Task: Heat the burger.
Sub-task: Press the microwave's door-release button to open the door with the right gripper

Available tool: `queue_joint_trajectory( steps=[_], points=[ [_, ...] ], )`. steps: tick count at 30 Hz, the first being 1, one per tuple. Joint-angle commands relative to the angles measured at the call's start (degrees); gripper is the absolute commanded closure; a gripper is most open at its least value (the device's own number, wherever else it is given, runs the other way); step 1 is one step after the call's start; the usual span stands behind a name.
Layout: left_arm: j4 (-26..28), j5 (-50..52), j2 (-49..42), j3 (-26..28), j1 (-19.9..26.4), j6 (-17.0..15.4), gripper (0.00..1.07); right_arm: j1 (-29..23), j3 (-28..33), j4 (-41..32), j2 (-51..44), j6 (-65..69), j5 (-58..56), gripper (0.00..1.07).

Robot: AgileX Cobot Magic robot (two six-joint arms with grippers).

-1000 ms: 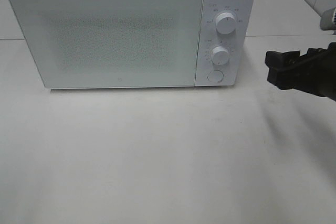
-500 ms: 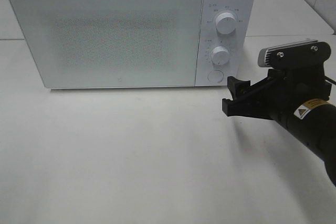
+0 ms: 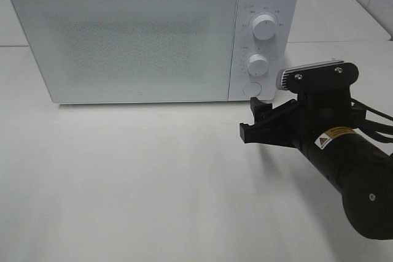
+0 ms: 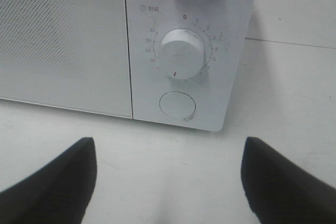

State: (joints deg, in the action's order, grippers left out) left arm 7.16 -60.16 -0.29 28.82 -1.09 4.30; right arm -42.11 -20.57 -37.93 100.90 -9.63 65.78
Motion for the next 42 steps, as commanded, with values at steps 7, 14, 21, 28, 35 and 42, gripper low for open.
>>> queue_joint_trajectory(
  steps=[7,14,21,28,35,42],
  points=[
    [0.06,0.74,-1.15,-0.17,0.11,-0.29,0.06,-0.29,-0.86,-0.06,0.0,1.03,0.97,0.34],
    [0.06,0.74,-1.15,-0.17,0.11,-0.29,0.06,-0.29,-0.86,-0.06,0.0,14.5,0.97,0.34],
    [0.06,0.74,-1.15,-0.17,0.11,-0.29,0.06,-0.29,-0.86,-0.06,0.0,36.73,0.97,0.35],
    [0.06,0.74,-1.15,-0.17,0.11,-0.29,0.06,-0.29,-0.86,-0.06,0.0,61.71,0.97,0.44],
    [0.06,0.74,-1.15,-0.17,0.11,-0.29,0.06,-0.29,-0.86,-0.17,0.0,78.95,0.97,0.66],
    [0.06,0.74,-1.15,-0.17,0.11,-0.29,0.06,-0.29,-0.86,-0.74,0.0,88.06,0.69,0.92]
  ],
)
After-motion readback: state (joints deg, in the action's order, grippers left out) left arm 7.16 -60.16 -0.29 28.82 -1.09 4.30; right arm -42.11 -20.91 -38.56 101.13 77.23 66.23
